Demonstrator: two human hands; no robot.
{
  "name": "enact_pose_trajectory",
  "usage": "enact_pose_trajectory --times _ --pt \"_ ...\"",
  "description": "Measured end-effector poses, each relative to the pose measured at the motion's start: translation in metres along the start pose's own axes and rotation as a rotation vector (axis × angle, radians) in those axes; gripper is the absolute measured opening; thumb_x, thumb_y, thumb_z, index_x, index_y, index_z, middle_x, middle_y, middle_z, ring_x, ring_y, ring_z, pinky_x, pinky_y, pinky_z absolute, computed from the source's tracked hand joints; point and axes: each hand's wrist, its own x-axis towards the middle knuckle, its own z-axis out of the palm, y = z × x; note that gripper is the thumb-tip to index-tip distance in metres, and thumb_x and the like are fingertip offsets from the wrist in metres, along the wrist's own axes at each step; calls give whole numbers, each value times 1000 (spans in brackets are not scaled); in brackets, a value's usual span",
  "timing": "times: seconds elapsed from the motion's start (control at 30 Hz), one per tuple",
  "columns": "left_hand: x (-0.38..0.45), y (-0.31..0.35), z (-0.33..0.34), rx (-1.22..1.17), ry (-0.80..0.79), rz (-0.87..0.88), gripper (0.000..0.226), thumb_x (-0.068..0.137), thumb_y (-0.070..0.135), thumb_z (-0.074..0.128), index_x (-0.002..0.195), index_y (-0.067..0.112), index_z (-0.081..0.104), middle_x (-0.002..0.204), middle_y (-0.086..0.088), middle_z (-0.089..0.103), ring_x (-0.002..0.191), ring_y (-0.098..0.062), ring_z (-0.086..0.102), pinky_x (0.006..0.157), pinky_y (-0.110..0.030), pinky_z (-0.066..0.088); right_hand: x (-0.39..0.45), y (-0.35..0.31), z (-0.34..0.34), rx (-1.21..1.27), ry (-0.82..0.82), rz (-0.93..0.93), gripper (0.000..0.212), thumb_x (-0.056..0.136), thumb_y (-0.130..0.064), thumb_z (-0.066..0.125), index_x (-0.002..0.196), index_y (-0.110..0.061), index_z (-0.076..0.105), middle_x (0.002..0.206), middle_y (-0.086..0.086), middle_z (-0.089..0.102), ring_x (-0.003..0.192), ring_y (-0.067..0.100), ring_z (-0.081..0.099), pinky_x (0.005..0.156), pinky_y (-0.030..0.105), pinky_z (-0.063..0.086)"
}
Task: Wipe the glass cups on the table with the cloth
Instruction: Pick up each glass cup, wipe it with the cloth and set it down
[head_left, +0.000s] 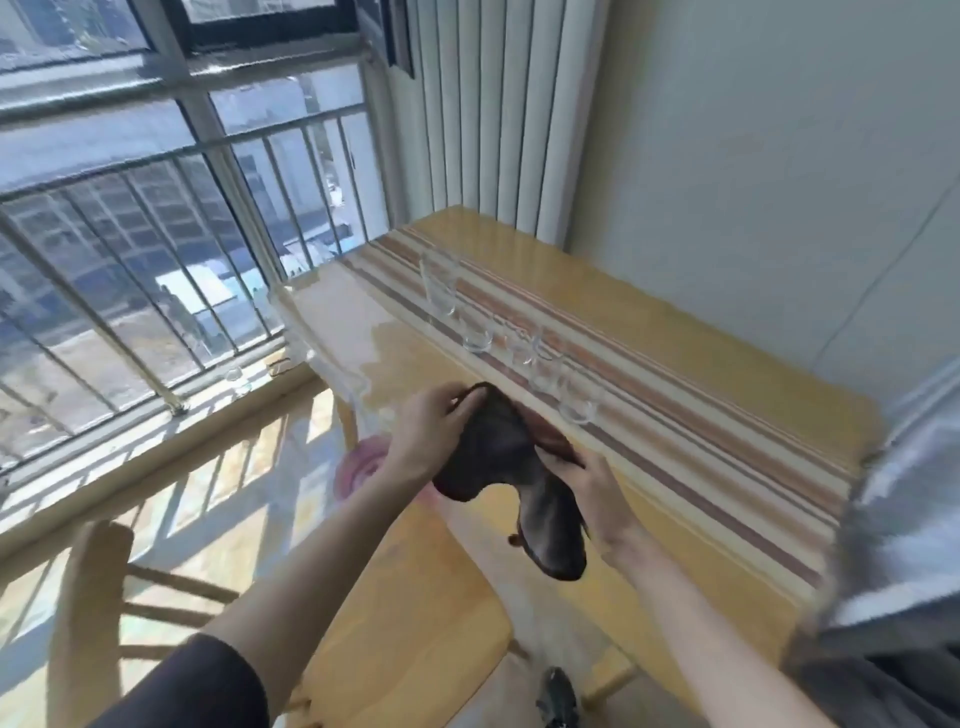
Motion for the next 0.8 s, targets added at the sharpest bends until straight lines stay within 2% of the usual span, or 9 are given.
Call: enact_pose_trajectory --times 0.07,0.13,0.23,0.33,0.43,0.5,0.6,0.73,0.8 --pt "13 5 34 -24 -90 -47 19 92 33 57 78 20 57 71 -1 64 65 -18 60 56 -24 44 3 7 -37 110 110 14 20 95 -15 54 100 -18 73 100 3 75 97 24 69 88 38 50" --pt "26 8 65 -79 -147 -77 11 90 28 60 81 22 56 76 -3 67 70 -20 66 58 -30 46 11 16 -72 206 239 70 18 96 -20 53 96 -21 71 100 4 73 102 29 66 91 42 47" --pt "45 10 108 -118 -179 -120 12 87 25 64 91 23 52 90 -2 63 78 -19 64 65 -31 50 28 33 -120 291 350 270 32 97 -46 42 100 -23 64 108 9 68 105 29 62 97 45 46" --pt "64 5 148 -112 -225 -206 29 85 25 67 108 18 51 107 -1 56 90 -18 61 76 -32 52 50 50 -158 351 378 381 45 97 -55 31 101 -21 62 114 8 64 113 25 56 108 44 38" --pt "83 -7 184 -56 -235 -286 51 83 26 70 126 11 46 125 -5 53 109 -21 58 86 -33 50 77 68 -184 332 414 454 60 98 -55 25 130 -11 50 123 9 58 123 25 49 109 39 33" --pt "97 -15 206 -46 -221 -315 59 81 26 71 130 10 43 133 -6 50 119 -22 53 92 -34 47 95 80 -197 306 411 467 67 97 -58 22 140 -12 42 136 10 53 130 24 45 113 40 30" --pt "118 -22 235 -64 -199 -327 64 80 23 73 132 10 38 137 -6 46 125 -21 45 94 -27 39 118 91 -206 291 407 495 67 96 -60 20 142 -16 40 141 9 49 133 23 42 115 41 27" --pt "143 -33 263 -59 -138 -334 82 76 25 76 140 9 27 142 -9 38 131 -22 37 93 -18 27 141 103 -208 317 397 544 73 92 -66 23 148 -20 32 150 8 41 137 24 37 117 43 25" --pt "154 -38 271 -28 -118 -358 90 76 26 76 144 8 21 147 -9 33 135 -23 34 96 -21 27 148 105 -207 310 381 557 71 93 -64 22 147 -18 32 150 8 41 138 23 37 117 42 25"
